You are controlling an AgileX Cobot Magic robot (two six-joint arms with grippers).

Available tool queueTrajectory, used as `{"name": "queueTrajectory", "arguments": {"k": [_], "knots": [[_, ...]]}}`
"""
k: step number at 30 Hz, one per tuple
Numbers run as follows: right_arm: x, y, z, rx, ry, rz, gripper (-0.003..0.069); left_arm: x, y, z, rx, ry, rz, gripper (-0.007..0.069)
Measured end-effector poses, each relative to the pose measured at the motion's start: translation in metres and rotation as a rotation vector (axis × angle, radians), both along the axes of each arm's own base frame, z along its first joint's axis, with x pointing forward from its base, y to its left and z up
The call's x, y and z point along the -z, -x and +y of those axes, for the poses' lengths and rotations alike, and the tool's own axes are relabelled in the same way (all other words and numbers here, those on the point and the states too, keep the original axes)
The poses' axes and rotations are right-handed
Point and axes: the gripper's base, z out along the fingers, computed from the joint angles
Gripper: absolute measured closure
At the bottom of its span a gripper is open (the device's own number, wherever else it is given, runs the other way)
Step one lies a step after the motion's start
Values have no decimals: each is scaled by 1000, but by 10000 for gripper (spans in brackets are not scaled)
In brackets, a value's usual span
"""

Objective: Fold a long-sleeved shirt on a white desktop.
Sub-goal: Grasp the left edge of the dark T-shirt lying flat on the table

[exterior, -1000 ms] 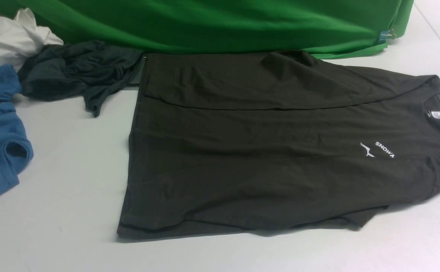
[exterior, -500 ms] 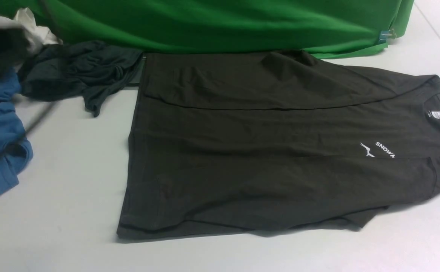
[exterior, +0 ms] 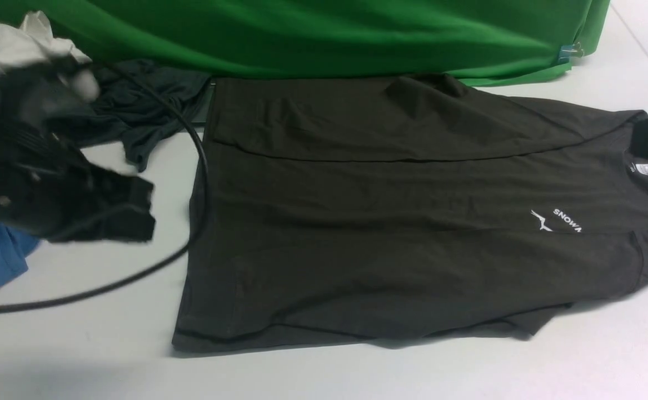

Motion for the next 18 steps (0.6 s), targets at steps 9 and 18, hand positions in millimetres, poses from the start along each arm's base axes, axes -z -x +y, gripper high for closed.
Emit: {"name": "queueTrajectory", "arguments": {"k": [9, 18], "knots": [[-3, -1, 2, -6, -14, -33, 418, 58, -45, 3, -74, -15, 53, 571], [-3, -1, 2, -7, -13, -34, 418, 99, -58, -6, -28, -55, 176, 309]]}}
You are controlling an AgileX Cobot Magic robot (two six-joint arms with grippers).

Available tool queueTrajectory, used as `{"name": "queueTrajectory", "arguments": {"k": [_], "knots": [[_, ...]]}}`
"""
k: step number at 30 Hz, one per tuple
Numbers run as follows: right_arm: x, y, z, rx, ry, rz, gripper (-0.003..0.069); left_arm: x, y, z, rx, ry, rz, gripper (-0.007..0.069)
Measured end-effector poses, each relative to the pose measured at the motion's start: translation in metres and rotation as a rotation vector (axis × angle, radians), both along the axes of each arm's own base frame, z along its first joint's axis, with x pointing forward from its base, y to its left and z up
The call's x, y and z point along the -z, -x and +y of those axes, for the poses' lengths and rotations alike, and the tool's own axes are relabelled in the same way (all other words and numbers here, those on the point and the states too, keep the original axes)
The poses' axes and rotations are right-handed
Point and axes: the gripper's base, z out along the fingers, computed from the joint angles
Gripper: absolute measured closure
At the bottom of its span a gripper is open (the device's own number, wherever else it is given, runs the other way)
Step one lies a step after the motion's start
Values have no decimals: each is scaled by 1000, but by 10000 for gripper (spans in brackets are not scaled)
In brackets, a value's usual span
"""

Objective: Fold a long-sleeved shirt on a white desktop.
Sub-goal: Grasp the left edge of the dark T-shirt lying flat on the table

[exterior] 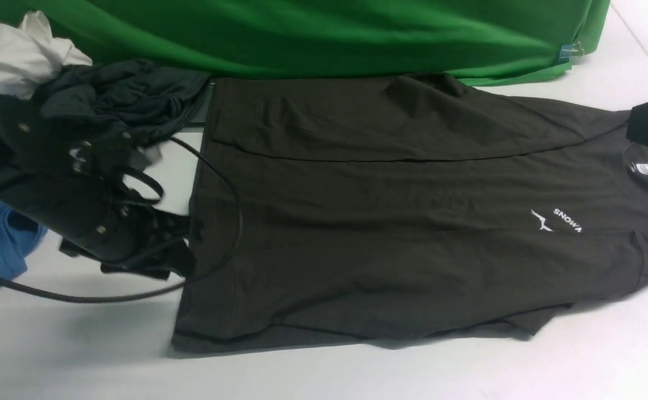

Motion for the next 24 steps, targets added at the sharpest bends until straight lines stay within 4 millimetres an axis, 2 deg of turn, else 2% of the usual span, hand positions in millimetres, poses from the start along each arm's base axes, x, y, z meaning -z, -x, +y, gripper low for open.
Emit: {"name": "queueTrajectory", "arguments": {"k": [1, 3, 8, 14, 16, 18, 22, 24], "knots": [[0, 0, 0, 0, 0, 0, 418, 6, -1, -4, 29, -21, 8, 243], [0, 0, 0, -1, 2, -1, 418, 12, -4, -9, 68, -57, -2, 165], [0, 0, 0, -12, 17, -6, 418, 8, -11, -16, 170, -132, -57, 76], [0, 0, 0, -16, 22, -7, 418, -7, -24, -27, 242, -171, -138, 64], [0, 0, 0, -15, 22, -7, 418, -7, -30, -29, 257, -174, -141, 70], [0, 0, 0, -15, 22, -7, 418, -1, -33, -30, 278, -178, -118, 81], [1, 1, 0, -16, 27, 4, 418, 24, -36, -31, 323, -187, -23, 113], [1, 1, 0, -16, 28, 7, 418, 30, -37, -31, 334, -190, -7, 123]]}}
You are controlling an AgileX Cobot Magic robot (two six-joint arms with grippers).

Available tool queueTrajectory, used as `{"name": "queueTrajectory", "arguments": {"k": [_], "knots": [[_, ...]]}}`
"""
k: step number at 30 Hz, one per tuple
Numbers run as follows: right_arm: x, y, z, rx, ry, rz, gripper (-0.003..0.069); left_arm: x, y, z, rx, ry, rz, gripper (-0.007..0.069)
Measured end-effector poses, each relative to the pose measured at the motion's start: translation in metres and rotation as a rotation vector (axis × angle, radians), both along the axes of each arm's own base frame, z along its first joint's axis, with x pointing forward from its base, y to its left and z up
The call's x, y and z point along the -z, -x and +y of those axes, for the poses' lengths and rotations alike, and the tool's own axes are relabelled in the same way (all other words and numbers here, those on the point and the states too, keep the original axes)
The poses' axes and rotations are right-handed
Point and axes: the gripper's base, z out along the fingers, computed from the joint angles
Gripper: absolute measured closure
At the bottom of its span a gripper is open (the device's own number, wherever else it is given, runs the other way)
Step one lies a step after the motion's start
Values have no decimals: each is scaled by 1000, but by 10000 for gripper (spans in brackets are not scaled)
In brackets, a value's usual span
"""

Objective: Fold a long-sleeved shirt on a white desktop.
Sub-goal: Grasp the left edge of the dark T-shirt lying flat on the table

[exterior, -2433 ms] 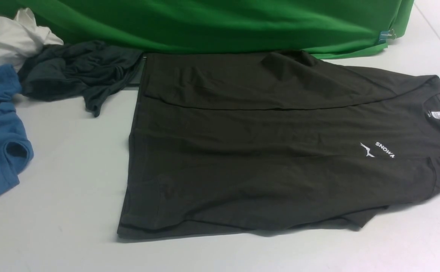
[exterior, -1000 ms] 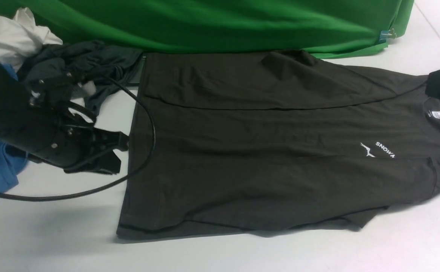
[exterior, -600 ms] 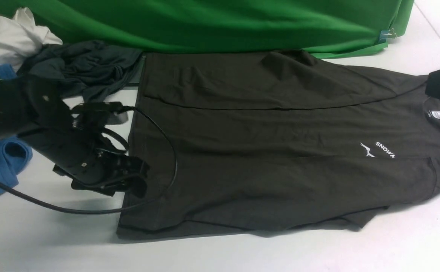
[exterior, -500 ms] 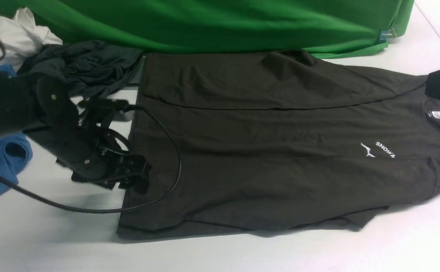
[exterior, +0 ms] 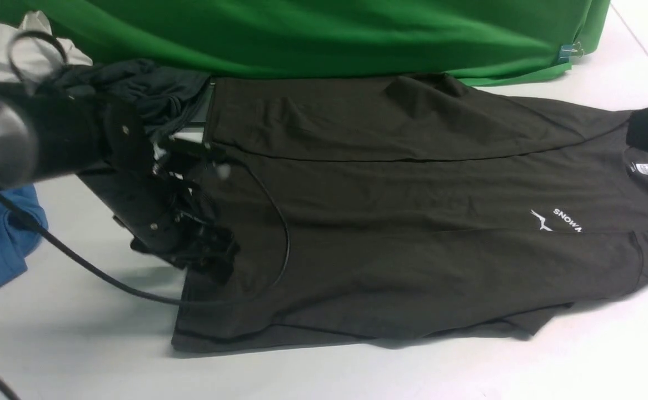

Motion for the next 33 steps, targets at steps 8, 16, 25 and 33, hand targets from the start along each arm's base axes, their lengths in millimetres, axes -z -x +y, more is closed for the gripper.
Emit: {"name": "queueTrajectory", "arguments": {"k": [8, 16, 25, 33], "knots": [[0, 0, 0, 0, 2, 5, 418, 9, -2, 0, 27, -9, 21, 245], [0, 0, 0, 0, 2, 5, 418, 9, -2, 0, 31, -9, 27, 503], [0, 0, 0, 0, 2, 4, 418, -3, -8, -2, 42, -3, 37, 541], [0, 0, 0, 0, 2, 4, 418, -4, -9, 1, 30, -48, 33, 459]]}}
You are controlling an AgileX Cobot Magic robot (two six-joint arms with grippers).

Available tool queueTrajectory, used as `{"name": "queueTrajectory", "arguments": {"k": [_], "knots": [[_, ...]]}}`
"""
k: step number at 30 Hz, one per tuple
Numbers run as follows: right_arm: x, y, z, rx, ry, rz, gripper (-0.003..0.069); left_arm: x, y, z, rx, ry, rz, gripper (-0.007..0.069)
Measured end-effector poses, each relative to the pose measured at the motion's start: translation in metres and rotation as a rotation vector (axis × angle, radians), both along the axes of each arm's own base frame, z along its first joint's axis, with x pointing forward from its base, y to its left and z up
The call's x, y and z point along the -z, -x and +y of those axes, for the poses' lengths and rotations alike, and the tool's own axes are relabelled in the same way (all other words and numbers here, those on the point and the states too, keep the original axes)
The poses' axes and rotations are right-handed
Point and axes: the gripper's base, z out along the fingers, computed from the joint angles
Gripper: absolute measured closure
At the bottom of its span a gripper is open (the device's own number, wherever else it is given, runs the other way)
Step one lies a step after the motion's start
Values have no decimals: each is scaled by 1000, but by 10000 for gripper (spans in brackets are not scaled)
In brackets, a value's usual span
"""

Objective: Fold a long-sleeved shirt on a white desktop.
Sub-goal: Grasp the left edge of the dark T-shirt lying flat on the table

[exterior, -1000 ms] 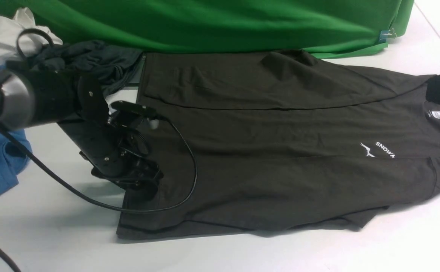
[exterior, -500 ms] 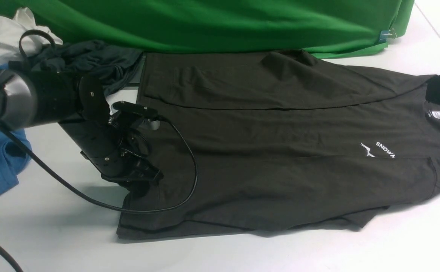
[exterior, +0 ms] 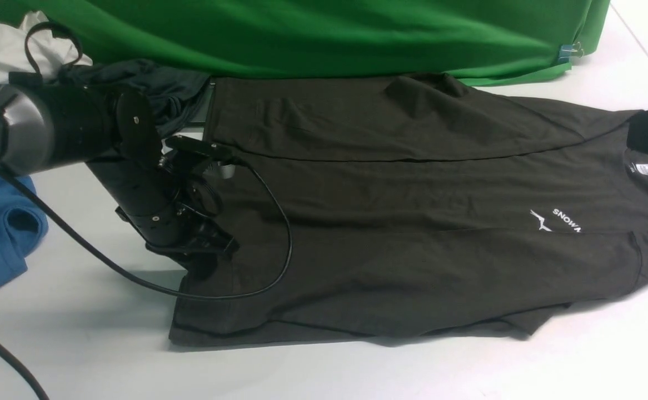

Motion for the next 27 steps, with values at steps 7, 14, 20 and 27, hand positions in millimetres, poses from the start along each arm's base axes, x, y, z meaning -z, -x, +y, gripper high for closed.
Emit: {"name": "queueTrajectory", "arguments": {"k": [7, 14, 20, 27], "knots": [[0, 0, 0, 0, 0, 0, 418, 0, 3, 0, -9, 4, 35, 183], [-1, -1, 0, 0, -5, -13, 417, -3, 1, -10, 103, 44, 2, -52], [-1, -1, 0, 0, -6, -14, 418, -4, -1, -15, 182, 77, -34, -56], [-1, -1, 0, 0, -6, -14, 418, -1, -4, -12, 180, 74, -36, -3]]}}
